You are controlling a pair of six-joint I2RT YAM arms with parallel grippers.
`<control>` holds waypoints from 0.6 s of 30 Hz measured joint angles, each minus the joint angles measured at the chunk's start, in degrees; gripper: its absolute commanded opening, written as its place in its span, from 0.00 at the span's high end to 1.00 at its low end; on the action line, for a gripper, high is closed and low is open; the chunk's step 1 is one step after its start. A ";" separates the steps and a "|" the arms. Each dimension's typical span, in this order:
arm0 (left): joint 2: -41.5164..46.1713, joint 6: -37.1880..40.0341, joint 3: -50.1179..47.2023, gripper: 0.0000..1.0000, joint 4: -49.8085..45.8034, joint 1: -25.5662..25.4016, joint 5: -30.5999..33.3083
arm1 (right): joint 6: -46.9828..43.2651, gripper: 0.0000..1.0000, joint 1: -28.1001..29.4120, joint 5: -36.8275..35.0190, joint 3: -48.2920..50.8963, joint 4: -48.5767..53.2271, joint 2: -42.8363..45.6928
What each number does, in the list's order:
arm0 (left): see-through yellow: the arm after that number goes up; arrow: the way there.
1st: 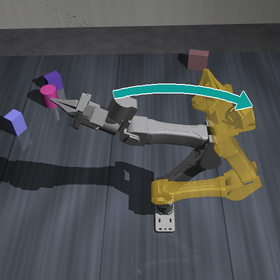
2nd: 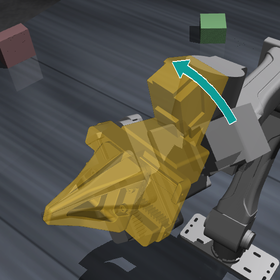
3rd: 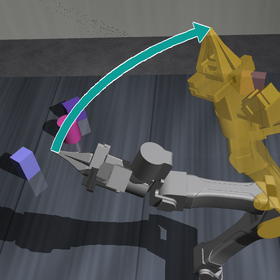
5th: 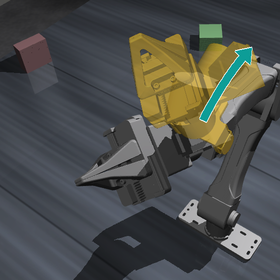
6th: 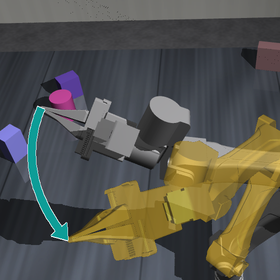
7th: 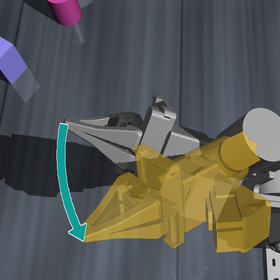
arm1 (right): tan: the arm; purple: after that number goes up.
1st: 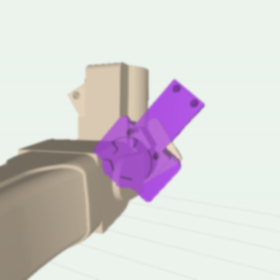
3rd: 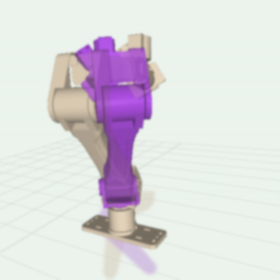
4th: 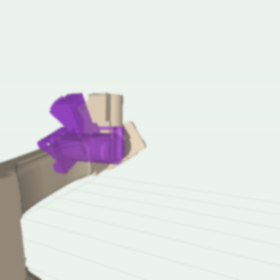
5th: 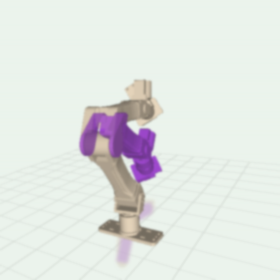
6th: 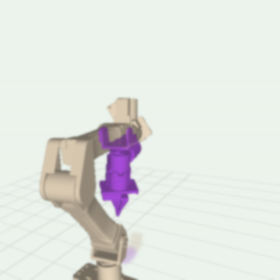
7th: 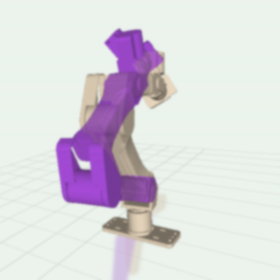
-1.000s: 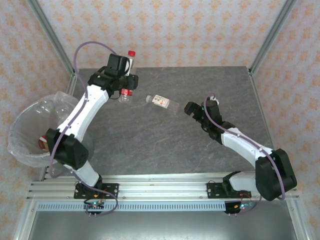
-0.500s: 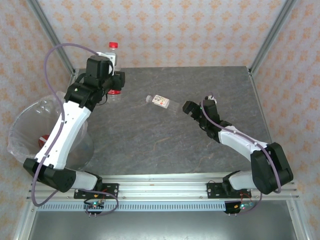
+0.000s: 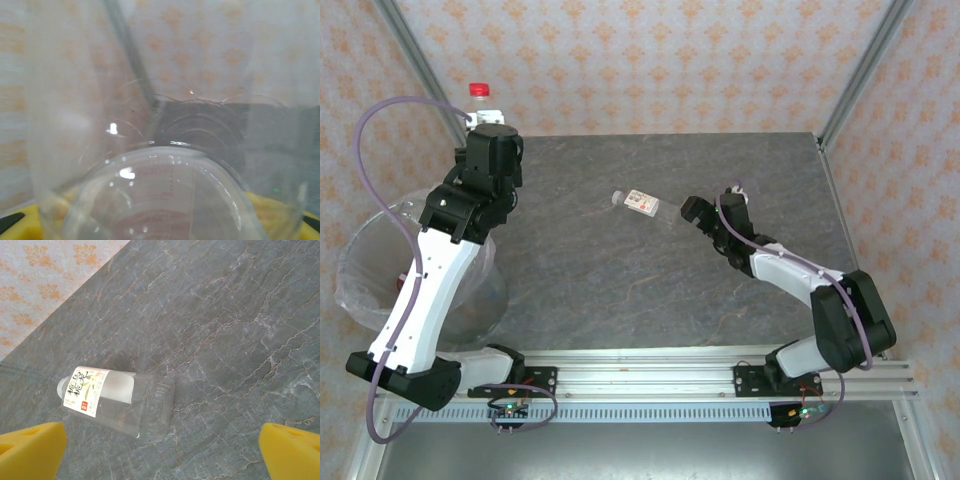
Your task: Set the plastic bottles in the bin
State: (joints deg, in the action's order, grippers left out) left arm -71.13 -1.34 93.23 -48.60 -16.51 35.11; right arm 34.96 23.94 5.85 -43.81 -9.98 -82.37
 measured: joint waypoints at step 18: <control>8.52 5.29 -11.47 0.48 5.01 15.63 23.21 | 0.42 0.01 0.00 1.73 -2.82 -0.20 -2.34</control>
State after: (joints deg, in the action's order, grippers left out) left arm -62.61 3.95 81.76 -43.59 -0.89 58.33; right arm 35.38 23.94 7.57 -46.63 -10.17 -84.71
